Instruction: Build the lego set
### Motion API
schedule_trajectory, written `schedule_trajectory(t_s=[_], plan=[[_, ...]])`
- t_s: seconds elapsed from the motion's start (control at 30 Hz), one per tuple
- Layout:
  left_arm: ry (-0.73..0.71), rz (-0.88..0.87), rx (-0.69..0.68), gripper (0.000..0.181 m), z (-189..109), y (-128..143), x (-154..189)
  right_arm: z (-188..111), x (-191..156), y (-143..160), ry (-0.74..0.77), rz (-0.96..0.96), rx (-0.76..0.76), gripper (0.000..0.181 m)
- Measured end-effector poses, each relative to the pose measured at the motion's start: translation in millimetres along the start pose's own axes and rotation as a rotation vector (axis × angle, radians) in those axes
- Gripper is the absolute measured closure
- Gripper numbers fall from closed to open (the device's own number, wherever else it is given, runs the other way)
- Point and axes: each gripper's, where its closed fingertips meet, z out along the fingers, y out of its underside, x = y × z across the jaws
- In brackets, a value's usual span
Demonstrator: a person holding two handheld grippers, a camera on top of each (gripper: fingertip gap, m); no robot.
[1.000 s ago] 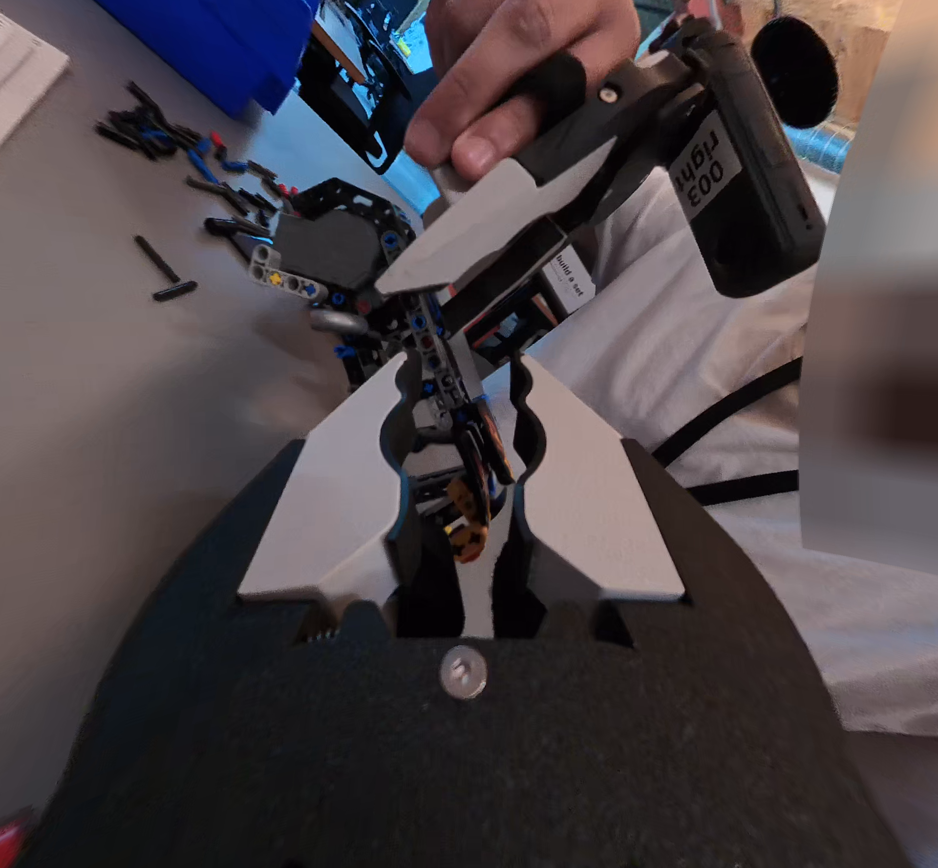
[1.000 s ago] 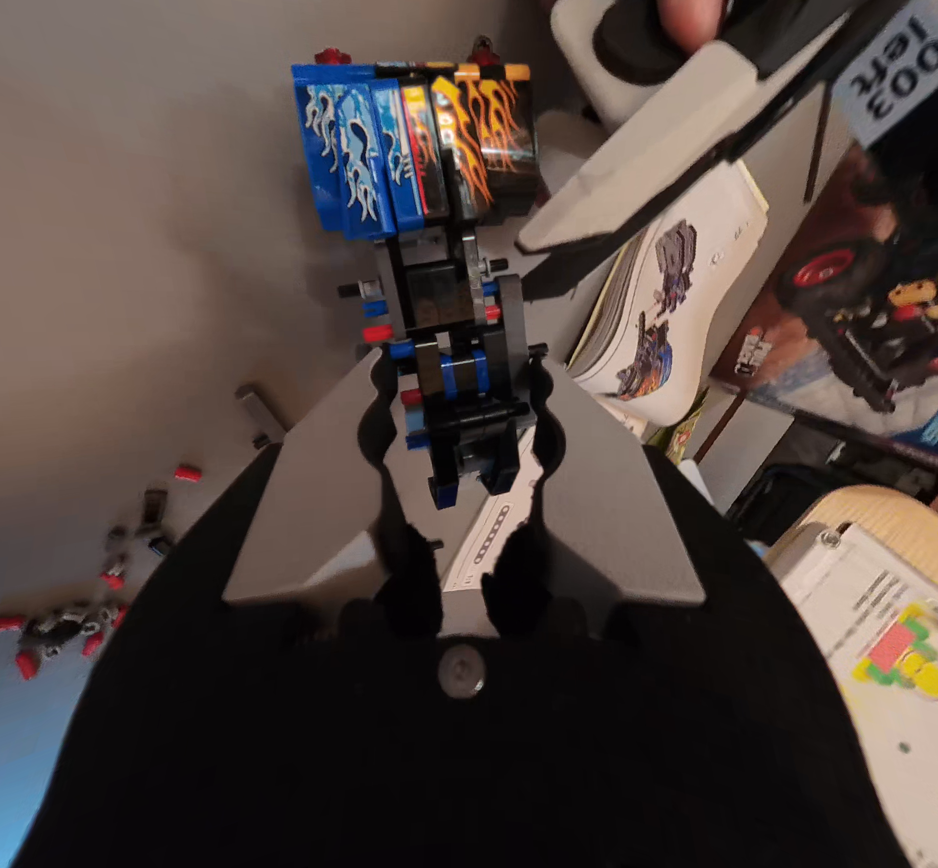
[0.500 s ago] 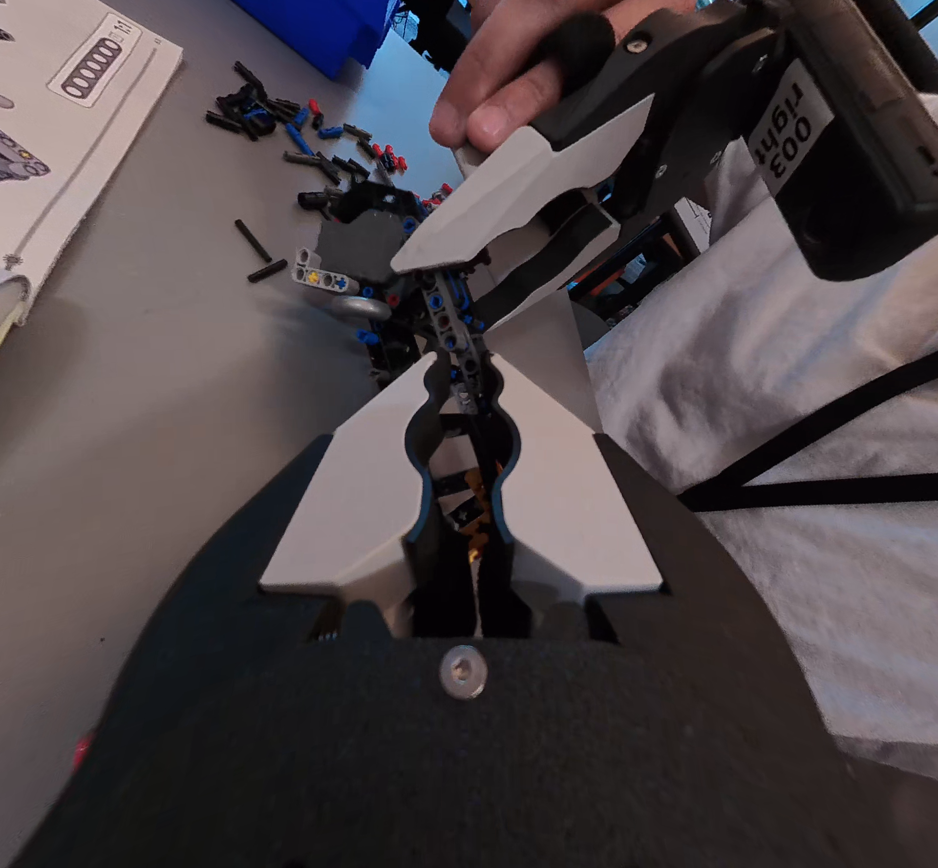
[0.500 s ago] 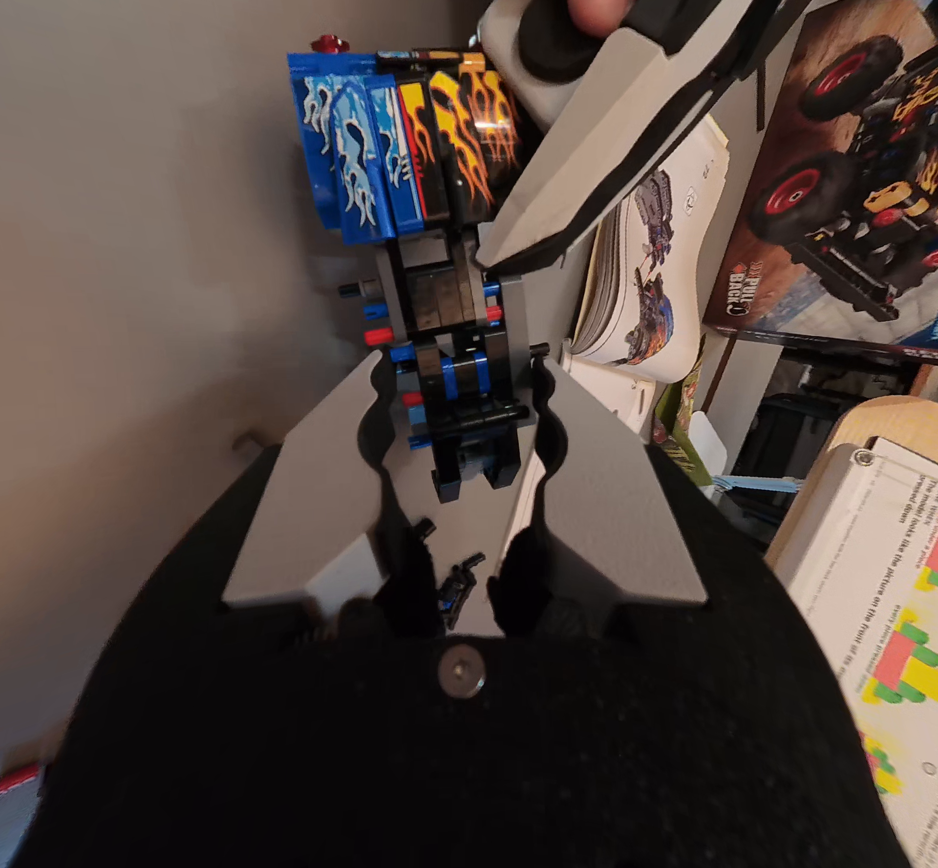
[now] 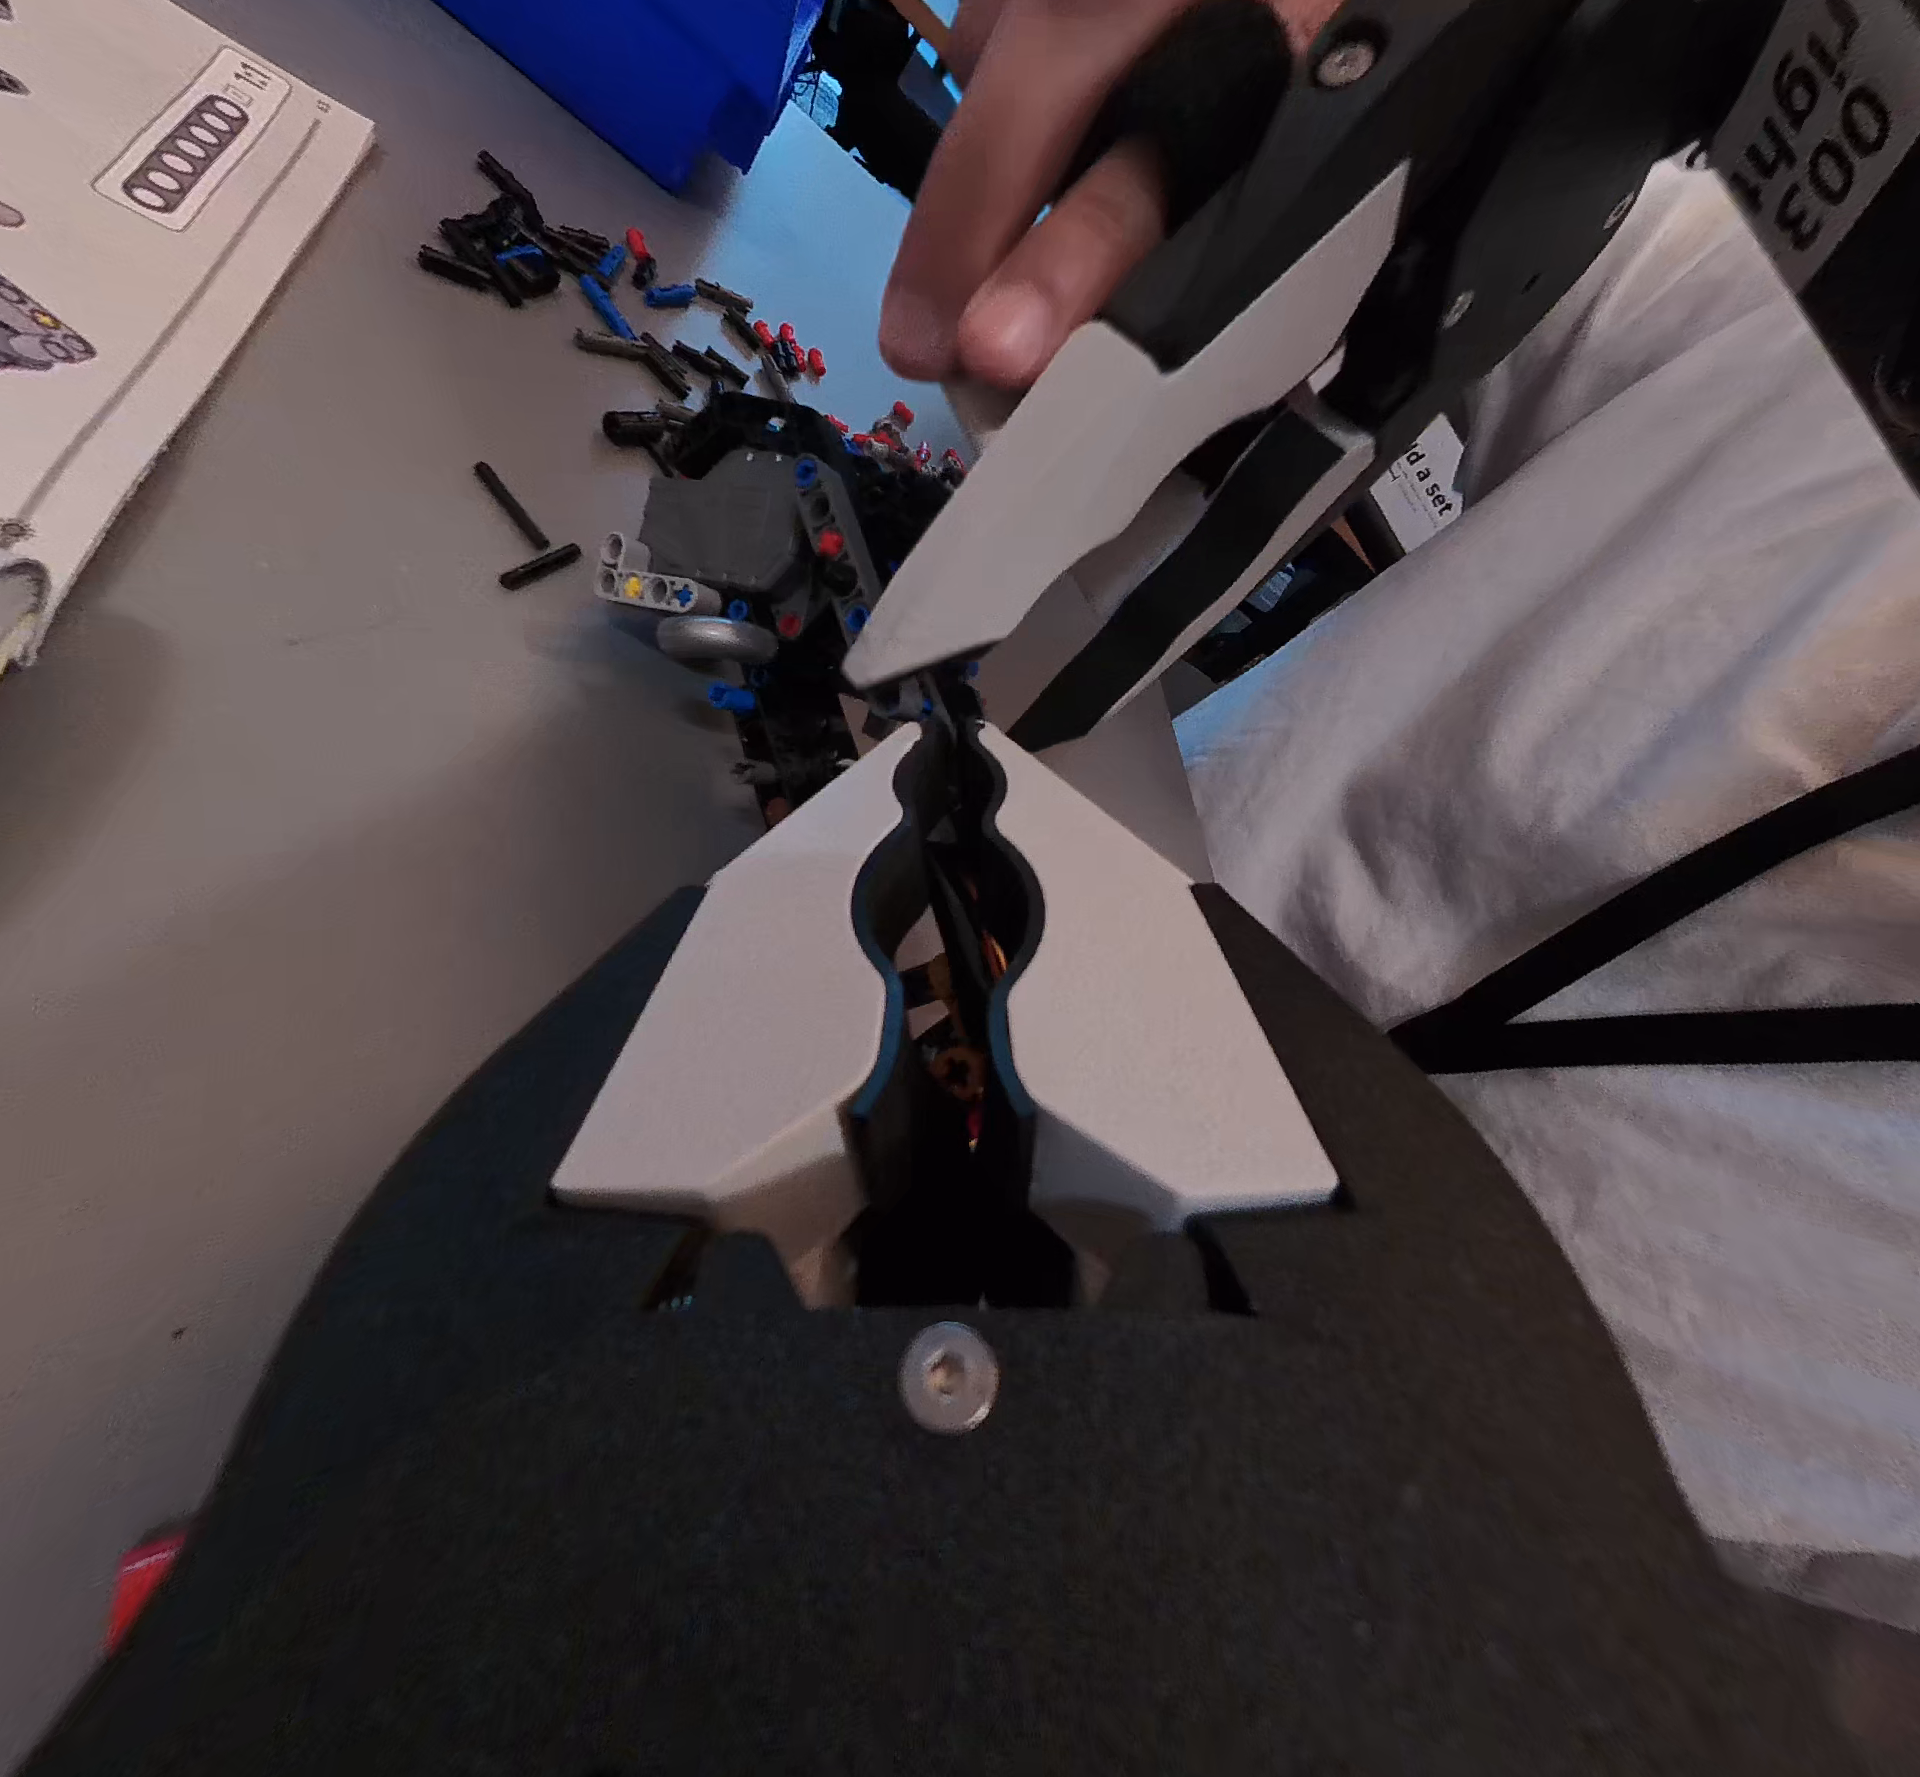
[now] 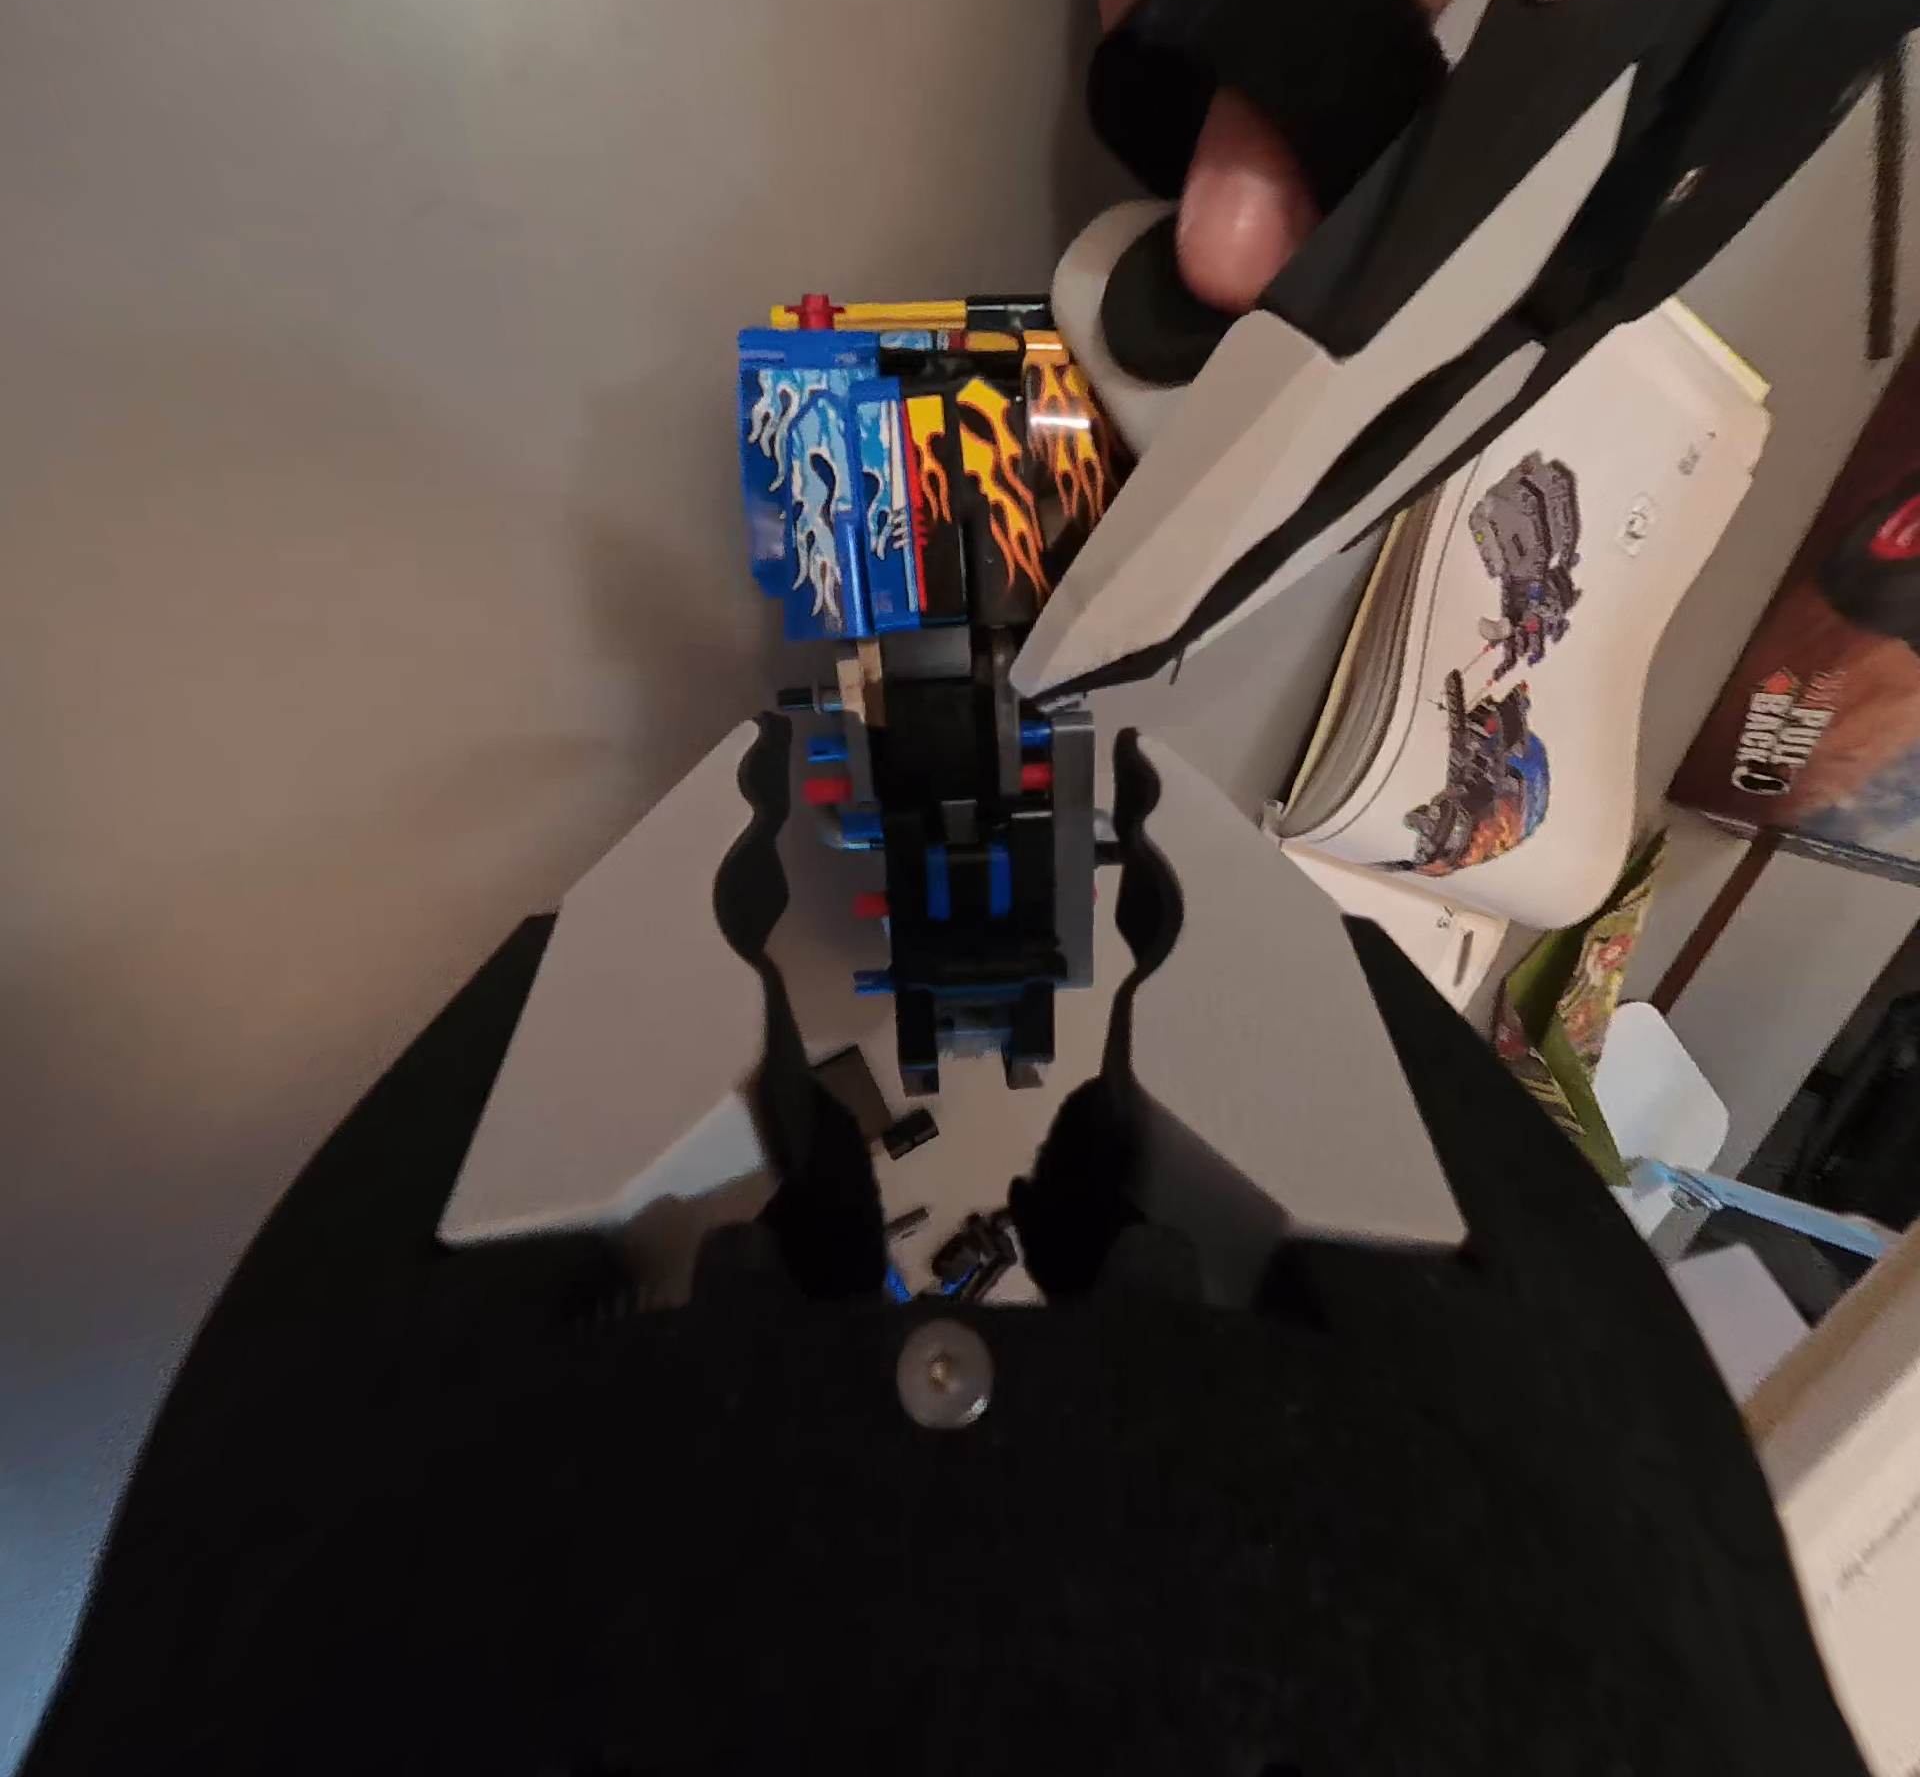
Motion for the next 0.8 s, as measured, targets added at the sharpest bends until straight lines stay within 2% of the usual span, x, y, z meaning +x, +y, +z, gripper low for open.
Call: schedule_trajectory(t_s=[0.07,0.2,0.37,0.43,0.67,0.8], plan=[[0.003,-0.005,0.003,0.181,0,0,0,6,-1,1,-0.028,0.0,-0.02,0.125],[-0.008,-0.01,0.006,0.181,-3,0,-3,8,0,0,-0.057,0.026,-0.035,0.125],[-0.065,-0.009,0.11,0.176,-34,-21,-16,7,0,0,-0.063,-0.012,-0.036,0.132],[-0.1,0.003,0.103,0.176,-40,-21,-22,7,0,0,-0.055,-0.034,-0.046,0.133],[-0.108,0.075,0.024,0.174,-30,-10,-16,8,2,-2,-0.066,0.011,-0.035,0.132],[-0.085,0.08,0.024,0.167,-24,-9,-10,8,2,-3,-0.037,0.008,-0.007,0.131]])
